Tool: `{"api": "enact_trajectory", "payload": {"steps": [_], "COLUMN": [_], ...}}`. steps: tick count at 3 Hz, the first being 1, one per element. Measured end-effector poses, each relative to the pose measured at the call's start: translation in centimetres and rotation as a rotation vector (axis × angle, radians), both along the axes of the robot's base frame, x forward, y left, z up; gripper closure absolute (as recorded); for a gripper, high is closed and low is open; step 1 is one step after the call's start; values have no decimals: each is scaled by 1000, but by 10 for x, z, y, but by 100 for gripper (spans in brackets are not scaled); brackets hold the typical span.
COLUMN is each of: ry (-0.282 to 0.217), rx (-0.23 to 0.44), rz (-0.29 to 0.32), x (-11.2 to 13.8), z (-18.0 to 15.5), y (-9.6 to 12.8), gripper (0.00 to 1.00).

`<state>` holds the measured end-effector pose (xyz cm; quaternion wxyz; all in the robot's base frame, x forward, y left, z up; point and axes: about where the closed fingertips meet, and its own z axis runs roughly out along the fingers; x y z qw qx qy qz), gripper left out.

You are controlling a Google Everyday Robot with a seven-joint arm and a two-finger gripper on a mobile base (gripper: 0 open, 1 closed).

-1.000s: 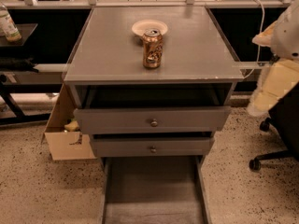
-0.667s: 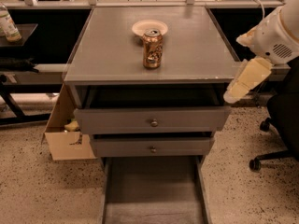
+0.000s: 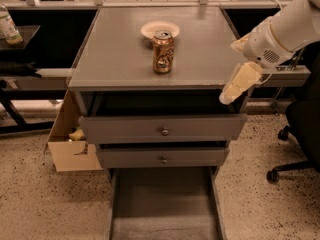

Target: Place orange can into bottom drawer

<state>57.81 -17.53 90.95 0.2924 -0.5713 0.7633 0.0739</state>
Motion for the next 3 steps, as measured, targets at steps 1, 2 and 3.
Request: {"api": "enact_trajectory", "payload": {"steps": [1,2,3], "ry": [0,-28,-48], "rx": [42,129,162], "rz": [2,6,23], "x": [16,56,88], "z": [-8,-12,-15], "y": [15,41,66], "gripper": [0,0,0]}}
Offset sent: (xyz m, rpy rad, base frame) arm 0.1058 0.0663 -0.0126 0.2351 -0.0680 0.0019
